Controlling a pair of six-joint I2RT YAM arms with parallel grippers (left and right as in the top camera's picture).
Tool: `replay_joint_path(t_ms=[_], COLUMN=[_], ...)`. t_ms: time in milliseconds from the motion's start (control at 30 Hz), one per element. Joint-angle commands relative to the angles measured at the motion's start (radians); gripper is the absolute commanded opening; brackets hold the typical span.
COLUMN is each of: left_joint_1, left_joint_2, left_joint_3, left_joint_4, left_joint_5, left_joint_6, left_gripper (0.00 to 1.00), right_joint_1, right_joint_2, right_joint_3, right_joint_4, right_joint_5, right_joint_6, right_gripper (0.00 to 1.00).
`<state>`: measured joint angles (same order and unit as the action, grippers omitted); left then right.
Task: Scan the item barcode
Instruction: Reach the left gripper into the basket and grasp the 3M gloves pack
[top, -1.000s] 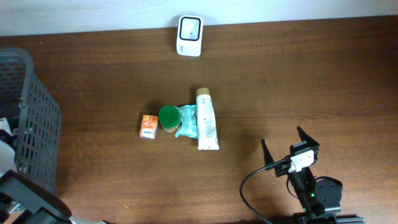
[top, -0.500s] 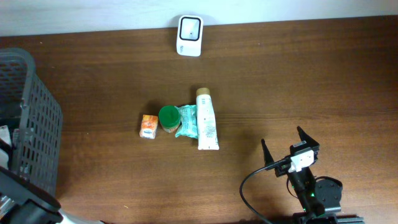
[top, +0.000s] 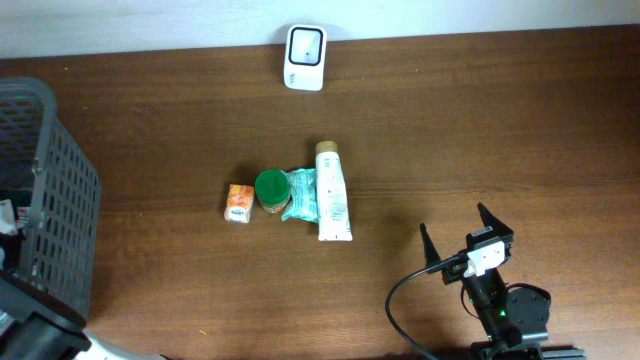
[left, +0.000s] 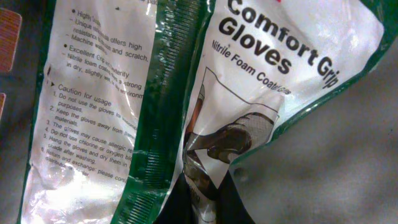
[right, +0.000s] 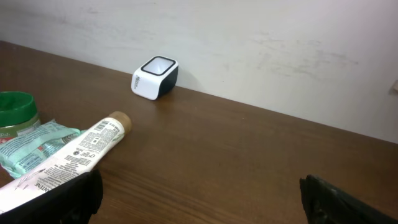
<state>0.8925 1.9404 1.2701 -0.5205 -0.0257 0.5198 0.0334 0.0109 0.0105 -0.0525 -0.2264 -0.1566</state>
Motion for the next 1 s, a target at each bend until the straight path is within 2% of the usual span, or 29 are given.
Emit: replay_joint_path(t_ms=[0,67,133,267,367,633,800,833,867,933,967], left_joint_1=[0.009,0.009,0.009,0.009,0.009,0.009,0.009,0.009,0.01,0.01,0.01], left_joint_2=[0.101,0.093,0.053,-0.106,-0.248,-0.53,-0.566,-0.555,-0.531,-0.47,-0.443], left_joint_3=[-0.062,-0.054,-0.027,0.044,0.079,0.087,0.086,0.084,0.076,0.058,0.053], left_joint_4=[-0.079,-0.106,-0.14,-0.189,-0.176,-0.047,-0.046,-0.049,-0.049,-0.066,-0.083], left_joint_5=[0.012,0.031,0.031,0.034,0.033,0.034,0.033,0.033,0.032,0.027,0.026], left_joint_6=[0.008,0.002,-0.056,-0.132,-0.188,-0.236,-0.235,-0.235,-0.235,-0.209,-0.175], left_gripper=[0.0,0.0,0.0,0.0,0.0,0.0,0.0,0.12,0.42,0.64,0.7], right_joint_1=[0.006,0.006,0.006,0.006,0.006,0.006,0.006,0.006,0.006,0.006,0.006], right_joint_2=[-0.008,-0.008,-0.008,-0.008,-0.008,-0.008,-0.008,-0.008,-0.008,-0.008,-0.008], right_joint_3=[-0.005,-0.005,-0.005,-0.005,-0.005,-0.005,-0.005,-0.005,-0.005,-0.005,-0.005], right_joint_4=[-0.003,-0.003,-0.003,-0.003,-0.003,-0.003,-0.003,-0.003,-0.003,-0.003,-0.003], right_joint_5=[-0.002,-0.002,-0.002,-0.002,-0.002,-0.002,-0.001,-0.001,-0.002,-0.002,-0.002], right_joint_6=[0.003,0.003,0.003,0.003,0.003,0.003,0.003,0.003,0.003,0.003,0.003], right_gripper=[0.98,0.98,0.98,0.98,0.98,0.98,0.98,0.98,0.98,0.98,0.98])
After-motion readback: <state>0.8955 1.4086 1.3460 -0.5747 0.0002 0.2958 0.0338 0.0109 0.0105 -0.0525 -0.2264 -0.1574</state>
